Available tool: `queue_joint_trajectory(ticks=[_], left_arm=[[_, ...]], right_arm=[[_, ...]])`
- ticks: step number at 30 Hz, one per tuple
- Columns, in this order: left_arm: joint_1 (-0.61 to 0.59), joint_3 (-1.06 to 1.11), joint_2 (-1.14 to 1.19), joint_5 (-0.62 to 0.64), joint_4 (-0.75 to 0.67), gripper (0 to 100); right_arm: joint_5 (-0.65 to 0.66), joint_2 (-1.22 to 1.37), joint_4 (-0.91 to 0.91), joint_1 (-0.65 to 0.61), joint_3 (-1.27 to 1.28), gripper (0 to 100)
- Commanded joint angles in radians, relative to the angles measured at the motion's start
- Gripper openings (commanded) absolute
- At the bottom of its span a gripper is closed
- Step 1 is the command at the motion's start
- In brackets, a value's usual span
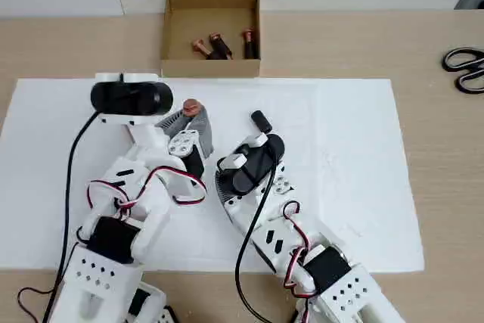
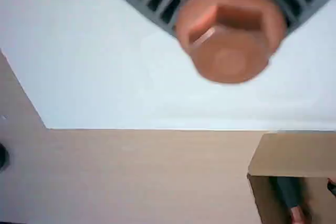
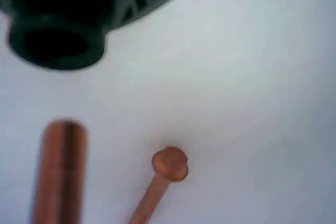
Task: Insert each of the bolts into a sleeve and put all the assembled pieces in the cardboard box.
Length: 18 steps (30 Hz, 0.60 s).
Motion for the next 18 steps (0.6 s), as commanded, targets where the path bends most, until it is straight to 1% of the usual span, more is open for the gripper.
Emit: queue_joint_trajectory(ticks=[1,5,8,10,18], left_arm=[[0.006,0.001,-0.029,0.003,-0.04,1],[0.035,0.002,-0.021,0.009,-0.04,1],[0.035,0.002,-0.021,0.074,-0.038,1],[0.035,0.002,-0.021,0.094,-0.023,1],[0.038,-0.004,-0.023,0.097,0.011,1]], right_arm=[[-0.009,-0.022,-0.027,-0.01,-0.009,0.4],[-0.009,-0.022,-0.027,-0.01,-0.011,0.4],[-0.009,-0.022,-0.027,-0.012,-0.012,0.4],[-0.009,-0.022,-0.027,-0.012,-0.014,0.4],[-0.009,-0.022,-0.027,-0.012,-0.015,0.4]])
